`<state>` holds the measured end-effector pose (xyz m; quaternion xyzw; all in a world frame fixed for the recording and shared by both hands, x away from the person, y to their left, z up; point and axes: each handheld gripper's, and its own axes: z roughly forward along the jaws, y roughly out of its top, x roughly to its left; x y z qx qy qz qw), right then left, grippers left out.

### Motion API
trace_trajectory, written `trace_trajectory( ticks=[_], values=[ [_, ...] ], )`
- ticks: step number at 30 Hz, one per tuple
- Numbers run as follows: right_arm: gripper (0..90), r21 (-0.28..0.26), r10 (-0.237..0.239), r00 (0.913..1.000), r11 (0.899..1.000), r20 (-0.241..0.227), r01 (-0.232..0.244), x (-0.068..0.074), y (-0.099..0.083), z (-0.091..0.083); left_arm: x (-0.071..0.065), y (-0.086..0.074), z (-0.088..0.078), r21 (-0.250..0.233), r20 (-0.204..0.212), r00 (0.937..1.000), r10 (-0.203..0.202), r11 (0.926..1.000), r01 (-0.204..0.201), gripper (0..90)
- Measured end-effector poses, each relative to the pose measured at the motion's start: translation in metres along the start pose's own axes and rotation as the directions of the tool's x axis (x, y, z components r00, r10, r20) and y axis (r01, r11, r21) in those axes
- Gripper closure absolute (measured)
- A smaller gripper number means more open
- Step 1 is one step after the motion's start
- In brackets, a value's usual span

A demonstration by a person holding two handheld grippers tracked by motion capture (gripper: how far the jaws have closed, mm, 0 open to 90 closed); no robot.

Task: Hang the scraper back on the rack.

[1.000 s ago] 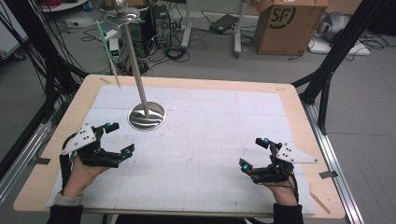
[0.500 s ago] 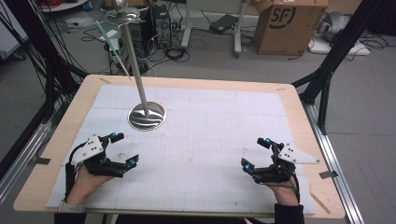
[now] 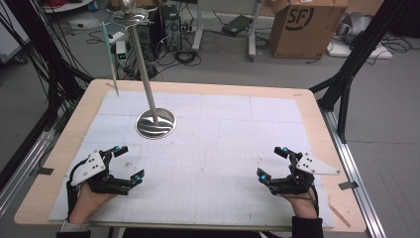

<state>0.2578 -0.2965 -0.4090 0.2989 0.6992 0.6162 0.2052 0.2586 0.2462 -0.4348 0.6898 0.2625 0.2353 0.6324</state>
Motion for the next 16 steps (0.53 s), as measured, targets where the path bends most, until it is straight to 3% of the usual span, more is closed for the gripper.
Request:
trace_trajectory(
  ticks=[10, 16],
  values=[
    [0.3, 0.019, -0.01, 0.9998, 1.0, -0.017, 0.011, 0.002, -0.002, 0.005, 0.006, 0.005, -0.011, -0.046, -0.019, 0.998, -0.06, 0.9972, 0.059, 1.6],
    [0.2, 0.023, -0.011, 0.9998, 1.0, -0.017, 0.011, 0.003, -0.002, 0.006, 0.01, 0.004, -0.011, -0.021, -0.045, 0.9956, -0.082, 0.9965, 0.081, 1.7]
  ],
)
